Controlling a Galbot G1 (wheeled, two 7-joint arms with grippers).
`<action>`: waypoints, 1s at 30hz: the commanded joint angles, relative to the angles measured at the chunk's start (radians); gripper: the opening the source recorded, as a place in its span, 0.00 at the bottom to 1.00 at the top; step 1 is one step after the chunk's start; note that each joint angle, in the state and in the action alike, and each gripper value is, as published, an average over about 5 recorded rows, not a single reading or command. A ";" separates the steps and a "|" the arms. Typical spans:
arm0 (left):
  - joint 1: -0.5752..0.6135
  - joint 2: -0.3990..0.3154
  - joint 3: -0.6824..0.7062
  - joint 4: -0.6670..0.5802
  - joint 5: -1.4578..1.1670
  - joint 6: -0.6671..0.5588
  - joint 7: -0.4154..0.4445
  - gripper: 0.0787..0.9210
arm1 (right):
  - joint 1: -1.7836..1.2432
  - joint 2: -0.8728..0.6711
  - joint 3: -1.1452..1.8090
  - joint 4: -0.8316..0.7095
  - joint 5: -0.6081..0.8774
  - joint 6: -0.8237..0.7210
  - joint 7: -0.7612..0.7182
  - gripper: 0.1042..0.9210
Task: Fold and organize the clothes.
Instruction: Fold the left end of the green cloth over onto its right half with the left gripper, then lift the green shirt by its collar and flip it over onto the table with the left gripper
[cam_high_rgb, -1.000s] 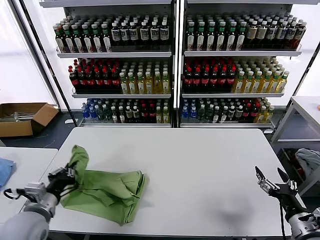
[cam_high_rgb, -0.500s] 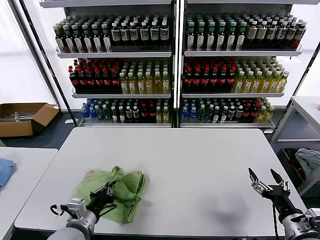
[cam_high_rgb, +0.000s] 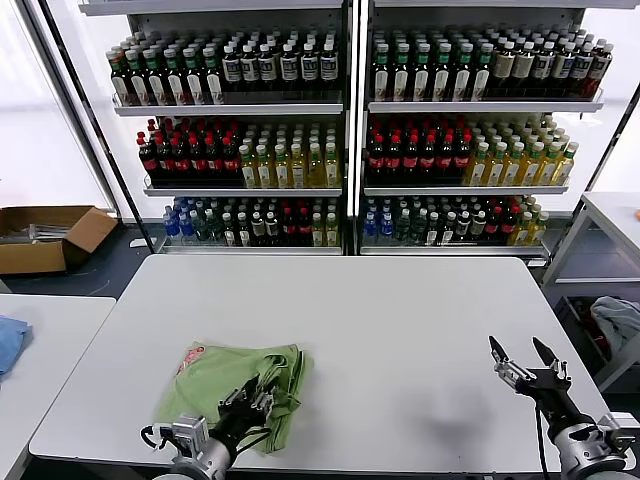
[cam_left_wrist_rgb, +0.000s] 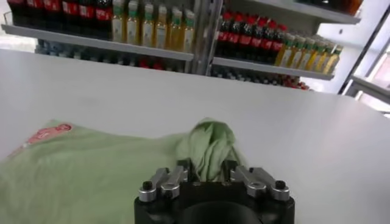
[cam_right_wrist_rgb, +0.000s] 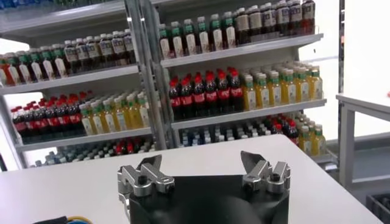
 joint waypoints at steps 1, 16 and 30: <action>0.021 0.051 -0.154 -0.193 -0.285 0.004 -0.035 0.49 | 0.027 -0.003 -0.037 -0.002 -0.006 -0.001 0.001 0.88; -0.157 0.320 -0.376 0.391 -0.344 -0.024 -0.043 0.88 | 0.011 0.004 -0.056 0.012 -0.020 0.003 -0.005 0.88; -0.124 0.141 -0.231 0.303 -0.269 -0.008 -0.069 0.88 | -0.023 -0.006 -0.004 0.021 0.003 0.002 -0.010 0.88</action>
